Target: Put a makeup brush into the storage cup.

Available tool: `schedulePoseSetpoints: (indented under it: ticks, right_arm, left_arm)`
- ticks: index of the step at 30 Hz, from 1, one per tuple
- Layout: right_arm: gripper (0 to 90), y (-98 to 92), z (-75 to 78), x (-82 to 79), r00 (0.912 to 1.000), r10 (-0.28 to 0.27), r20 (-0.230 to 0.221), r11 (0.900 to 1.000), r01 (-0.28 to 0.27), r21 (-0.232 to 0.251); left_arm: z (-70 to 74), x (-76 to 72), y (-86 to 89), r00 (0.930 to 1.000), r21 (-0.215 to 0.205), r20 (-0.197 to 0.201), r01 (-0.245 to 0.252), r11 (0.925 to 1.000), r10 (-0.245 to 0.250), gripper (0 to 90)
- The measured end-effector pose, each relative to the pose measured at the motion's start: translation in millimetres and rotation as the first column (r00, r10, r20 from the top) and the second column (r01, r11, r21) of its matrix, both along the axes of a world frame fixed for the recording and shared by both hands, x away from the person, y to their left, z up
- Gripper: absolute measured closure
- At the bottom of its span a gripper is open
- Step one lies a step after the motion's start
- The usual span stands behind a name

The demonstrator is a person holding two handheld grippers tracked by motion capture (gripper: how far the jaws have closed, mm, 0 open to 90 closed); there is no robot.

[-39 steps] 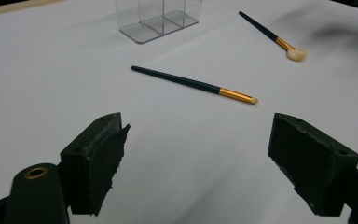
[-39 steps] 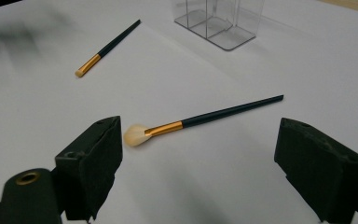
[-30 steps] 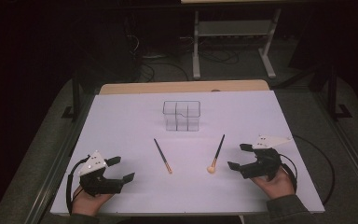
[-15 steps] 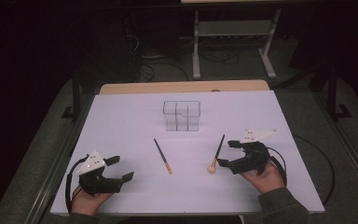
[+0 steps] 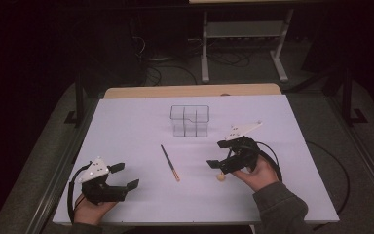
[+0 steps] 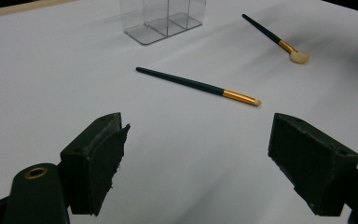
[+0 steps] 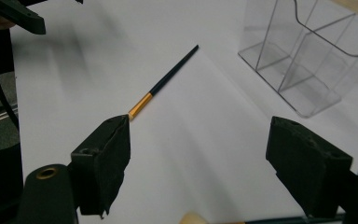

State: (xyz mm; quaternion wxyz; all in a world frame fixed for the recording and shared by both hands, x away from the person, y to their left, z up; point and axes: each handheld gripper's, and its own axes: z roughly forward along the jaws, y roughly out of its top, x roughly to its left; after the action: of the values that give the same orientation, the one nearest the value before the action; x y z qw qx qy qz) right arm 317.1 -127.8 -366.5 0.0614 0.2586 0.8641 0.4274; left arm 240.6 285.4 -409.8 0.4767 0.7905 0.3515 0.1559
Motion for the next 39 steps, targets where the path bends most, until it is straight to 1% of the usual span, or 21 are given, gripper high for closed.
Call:
schedulePoseSetpoints:
  ticks: [2, 5, 6, 7, 9, 11, 12, 13, 17, 19, 21, 22, 26, 28, 30, 31, 32, 34, 36, 37, 39]
  right_arm:
    - [21.2, 5.4, 1.8, 1.9, 0.9999, 0.007, -0.008, 1.0, -0.007, 0.0]
    - [20.8, 13.8, 4.1, 5.0, 0.9999, 0.006, -0.015, 1.0, -0.006, -0.009]
    - [20.9, 16.4, 5.0, 6.2, 0.9996, 0.005, -0.026, 1.0, -0.005, -0.01]
    - [20.9, 16.4, 5.0, 6.2, 0.9996, 0.005, -0.026, 1.0, -0.005, -0.01]
    - [22.0, 23.6, 7.1, 9.0, 0.9993, 0.012, -0.037, 1.0, -0.012, -0.009]
    - [22.3, 27.5, 8.2, 10.9, 0.9992, 0.015, -0.036, 1.0, -0.016, -0.014]
    - [22.6, 29.7, 9.2, 11.2, 0.9988, 0.012, -0.048, 1.0, -0.013, -0.014]
    - [22.9, 31.5, 9.6, 12.4, 0.9989, 0.017, -0.043, 1.0, -0.018, -0.017]
    - [24.0, 38.8, 11.1, 14.9, 0.9984, 0.024, -0.051, 0.999, -0.025, -0.022]
    - [24.4, 42.6, 11.5, 16.4, 0.9983, 0.029, -0.05, 0.999, -0.03, -0.026]
    - [25.2, 46.8, 12.8, 17.3, 0.9976, 0.031, -0.062, 0.999, -0.033, -0.032]
    - [25.2, 46.8, 12.8, 17.3, 0.9976, 0.031, -0.062, 0.999, -0.033, -0.032]
    - [27.3, 56.6, 15.6, 20.5, 0.997, 0.043, -0.064, 0.998, -0.046, -0.044]
    - [27.6, 60.4, 16.2, 21.8, 0.9966, 0.041, -0.072, 0.998, -0.044, -0.049]
    - [27.7, 63.9, 16.4, 23.5, 0.9967, 0.043, -0.069, 0.997, -0.047, -0.055]
    - [27.7, 65.9, 16.8, 23.8, 0.9961, 0.04, -0.079, 0.997, -0.044, -0.056]
    - [27.9, 67.1, 16.7, 24.9, 0.9965, 0.044, -0.071, 0.997, -0.049, -0.06]
    - [28.4, 72.2, 17.4, 25.8, 0.9958, 0.041, -0.082, 0.996, -0.047, -0.071]
    - [28.6, 75.1, 17.2, 27.4, 0.9961, 0.049, -0.074, 0.995, -0.055, -0.084]
    - [29.0, 76.8, 17.3, 27.5, 0.9956, 0.046, -0.081, 0.995, -0.053, -0.083]
    - [29.2, 78.1, 17.7, 27.8, 0.9949, 0.045, -0.09, 0.995, -0.053, -0.084]
  left_arm:
    - [0.6, 0.3, 1.7, 1.0, 0.01, 0.0, 0.003, 0.9999, -0.003, 17.6]
    - [0.7, 0.0, 2.2, 1.0, 0.007, -0.001, 0.0, 1.0, 0.0, 17.6]
    - [0.7, 0.0, 2.2, 1.0, 0.007, -0.001, 0.0, 1.0, 0.0, 17.6]
    - [0.8, -0.1, 2.1, 1.0, 0.003, 0.001, -0.002, 1.0, 0.002, 17.6]
    - [1.0, -0.1, 2.6, 1.0, 0.009, 0.001, 0.001, 1.0, -0.001, 17.6]
    - [0.7, -0.1, 2.5, 1.0, 0.007, 0.0, 0.001, 1.0, -0.001, 17.6]
    - [0.7, 0.0, 2.4, 1.0, 0.006, -0.001, 0.002, 1.0, -0.002, 17.6]
    - [0.6, -0.1, 2.2, 1.0, 0.006, -0.001, 0.002, 1.0, -0.002, 17.6]
    - [1.0, -0.1, 2.0, 1.0, 0.009, 0.003, 0.006, 0.9999, -0.006, 17.6]
    - [0.9, -0.3, 2.0, 1.0, 0.003, 0.001, 0.001, 1.0, -0.001, 17.6]
    - [1.0, -0.1, 2.6, 1.0, 0.006, 0.001, 0.003, 1.0, -0.003, 17.6]
    - [1.0, -0.1, 2.6, 1.0, 0.006, 0.001, 0.003, 1.0, -0.003, 17.6]
    - [1.4, -0.2, 2.5, 1.0, -0.002, 0.005, 0.0, 1.0, 0.0, 17.7]
    - [1.0, -0.1, 2.6, 1.0, -0.006, 0.007, -0.001, 1.0, 0.001, 17.6]
    - [0.8, -0.3, 2.8, 1.0, -0.007, 0.006, -0.001, 1.0, 0.001, 17.6]
    - [0.7, -0.4, 2.8, 1.0, -0.008, 0.005, 0.0, 1.0, 0.0, 17.6]
    - [0.7, -0.4, 2.8, 1.0, -0.008, 0.005, 0.0, 1.0, 0.0, 17.6]
    - [0.9, -0.2, 2.7, 1.0, -0.008, 0.006, 0.0, 1.0, 0.0, 17.6]
    - [1.4, -0.4, 2.8, 1.0, -0.001, 0.006, 0.002, 1.0, -0.002, 17.7]
    - [1.0, -0.4, 2.6, 1.0, -0.008, 0.007, 0.0, 1.0, 0.0, 17.7]
    - [1.0, -0.4, 2.7, 1.0, -0.007, 0.007, 0.0, 1.0, 0.0, 17.6]
